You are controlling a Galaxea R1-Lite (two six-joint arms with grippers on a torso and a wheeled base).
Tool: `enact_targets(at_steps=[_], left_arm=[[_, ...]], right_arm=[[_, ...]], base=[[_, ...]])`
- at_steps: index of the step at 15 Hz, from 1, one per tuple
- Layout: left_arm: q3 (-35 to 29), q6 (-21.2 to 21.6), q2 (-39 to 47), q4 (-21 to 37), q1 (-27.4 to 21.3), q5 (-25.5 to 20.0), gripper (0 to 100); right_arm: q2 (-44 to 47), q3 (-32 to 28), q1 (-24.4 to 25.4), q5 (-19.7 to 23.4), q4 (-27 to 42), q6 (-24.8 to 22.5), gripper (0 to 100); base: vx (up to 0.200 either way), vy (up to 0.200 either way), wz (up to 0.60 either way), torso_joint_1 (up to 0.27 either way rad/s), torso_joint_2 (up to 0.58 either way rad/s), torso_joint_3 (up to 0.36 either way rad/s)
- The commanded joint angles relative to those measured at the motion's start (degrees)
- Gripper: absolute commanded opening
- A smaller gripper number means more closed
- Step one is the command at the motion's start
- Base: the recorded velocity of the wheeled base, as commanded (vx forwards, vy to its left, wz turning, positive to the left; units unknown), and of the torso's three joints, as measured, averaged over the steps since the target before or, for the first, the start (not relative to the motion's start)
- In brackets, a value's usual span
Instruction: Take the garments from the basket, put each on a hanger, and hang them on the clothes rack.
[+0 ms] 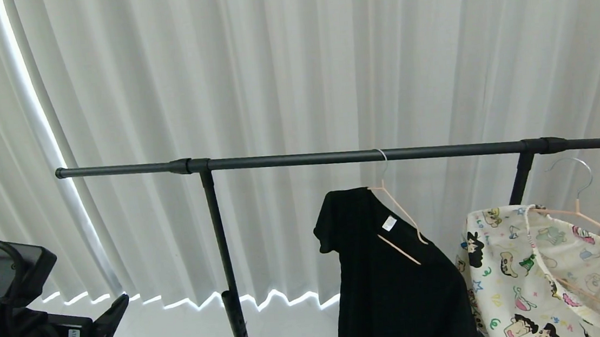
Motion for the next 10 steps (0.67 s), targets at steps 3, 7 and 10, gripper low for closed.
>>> enact_targets(at_steps=[3,7,10], left_arm=[[0.24,0.01,-0.25,-0.01,-0.01,0.05,100],[0.68,0.1,-0.33,-0.1,-0.18,-0.03,100],[1.38,0.19,-1.56,-0.1,-0.8,-0.03,100]], right_arm=[[0.74,-0.34,0.47,-0.02,-0.01,0.07,0],[1.88,-1.39,1.0,1.83,-0.36,0.07,0],[6.62,-2.45,1.61,1.83,-5.9,0.07,0]], base=[[0.2,0.0,0.0,0.001,0.0,0.004],[0.15,0.0,0.0,0.002,0.0,0.002],[0.0,0.0,0.0,0.0,0.0,0.0]])
